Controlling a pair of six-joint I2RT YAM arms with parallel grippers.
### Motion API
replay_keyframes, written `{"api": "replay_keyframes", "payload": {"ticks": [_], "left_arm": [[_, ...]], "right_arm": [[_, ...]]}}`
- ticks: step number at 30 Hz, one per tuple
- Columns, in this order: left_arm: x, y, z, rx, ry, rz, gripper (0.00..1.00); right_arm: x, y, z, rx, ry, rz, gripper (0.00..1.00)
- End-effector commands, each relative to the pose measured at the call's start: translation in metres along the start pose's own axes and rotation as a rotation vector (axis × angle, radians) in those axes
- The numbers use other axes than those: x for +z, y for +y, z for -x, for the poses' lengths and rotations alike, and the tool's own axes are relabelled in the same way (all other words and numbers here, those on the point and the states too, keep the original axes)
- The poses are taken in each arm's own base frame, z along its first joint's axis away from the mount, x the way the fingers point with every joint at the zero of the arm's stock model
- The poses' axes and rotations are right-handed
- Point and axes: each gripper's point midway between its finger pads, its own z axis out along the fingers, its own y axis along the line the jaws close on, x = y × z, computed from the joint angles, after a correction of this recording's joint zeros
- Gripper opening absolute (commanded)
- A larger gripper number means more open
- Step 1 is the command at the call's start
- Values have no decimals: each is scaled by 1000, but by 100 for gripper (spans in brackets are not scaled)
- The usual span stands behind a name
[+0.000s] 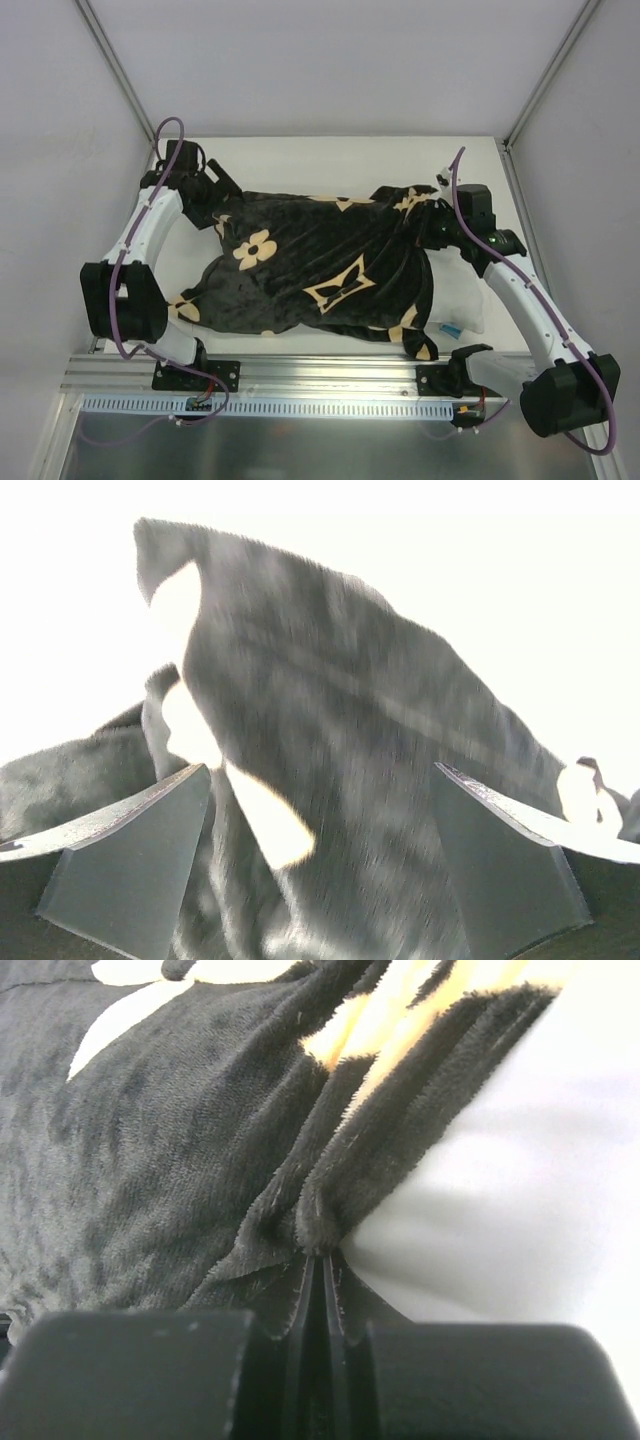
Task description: Remove the pillowcase from the pillow
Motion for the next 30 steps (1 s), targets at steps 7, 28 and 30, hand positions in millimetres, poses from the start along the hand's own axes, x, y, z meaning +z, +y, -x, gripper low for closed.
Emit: {"api": "replay_keyframes", "payload": {"ticks": [7,28,30], "left_arm": [[41,9,23,-176,5,133,93],[24,-6,35,-100,16,32,0],[24,-9,34,-97,28,18,0]], "right_arm": [[-11,1,-40,23,114,20,12],[-55,-123,60,417,-149,-378,94],[-42,-123,80,438,-161,-340,95]]}}
